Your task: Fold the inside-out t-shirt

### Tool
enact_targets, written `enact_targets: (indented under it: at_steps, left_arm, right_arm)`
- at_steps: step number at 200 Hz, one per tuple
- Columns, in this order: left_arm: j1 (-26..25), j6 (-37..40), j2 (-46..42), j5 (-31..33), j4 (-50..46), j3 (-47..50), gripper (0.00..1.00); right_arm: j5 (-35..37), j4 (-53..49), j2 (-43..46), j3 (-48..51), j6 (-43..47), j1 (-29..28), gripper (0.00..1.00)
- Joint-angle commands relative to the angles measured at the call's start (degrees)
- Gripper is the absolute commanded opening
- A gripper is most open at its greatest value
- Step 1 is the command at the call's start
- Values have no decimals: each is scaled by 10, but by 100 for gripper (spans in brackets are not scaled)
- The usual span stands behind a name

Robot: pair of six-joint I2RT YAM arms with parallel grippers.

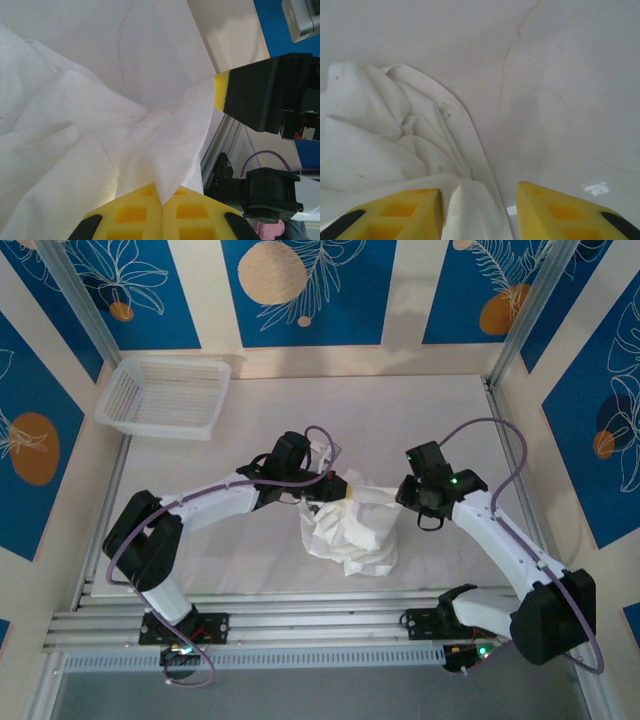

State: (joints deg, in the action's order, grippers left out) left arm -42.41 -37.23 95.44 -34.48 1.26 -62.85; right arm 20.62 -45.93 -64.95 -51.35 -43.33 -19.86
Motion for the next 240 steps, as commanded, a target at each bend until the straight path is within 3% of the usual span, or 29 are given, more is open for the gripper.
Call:
enact_targets:
  at_steps: [1, 37, 65, 93, 114, 136, 149, 168, 189, 212, 240]
  left_arm:
    - [-4, 15, -9, 0, 1, -4, 0]
    - [-4, 17, -7, 1, 1, -8, 0]
    - [-4, 18, -2, -7, 4, -11, 0]
    - [-4, 22, -3, -9, -1, -12, 0]
    - [-3, 22, -8, -7, 0, -9, 0]
    - [-4, 21, -12, -7, 0, -9, 0]
    - [-4, 22, -16, -6, -2, -9, 0]
    - [-4, 30, -27, -1, -14, -10, 0]
    - [-4, 39, -48, -15, -13, -17, 0]
    - [-22, 89, -70, -53, -24, -53, 0]
    - [-95, 216, -70, -7, -124, -137, 0]
  right_arm:
    - [-51, -34, 24, 23, 20, 21, 37]
    - [-71, -50, 32, 52, 40, 39, 37]
    - [-166, 13, 43, 65, 66, 39, 38]
    - [-233, 65, 44, 52, 49, 27, 52]
    - [-228, 118, 56, 65, 35, 28, 60]
    - [-162, 141, 43, 83, 30, 38, 61]
    - [-123, 126, 21, 83, 33, 44, 55]
    - [-120, 99, -1, 77, 41, 56, 40]
    - [-113, 87, 12, 86, 44, 72, 0]
    - [-120, 72, 65, 90, 44, 111, 0]
    - [-112, 44, 147, 58, 45, 160, 0]
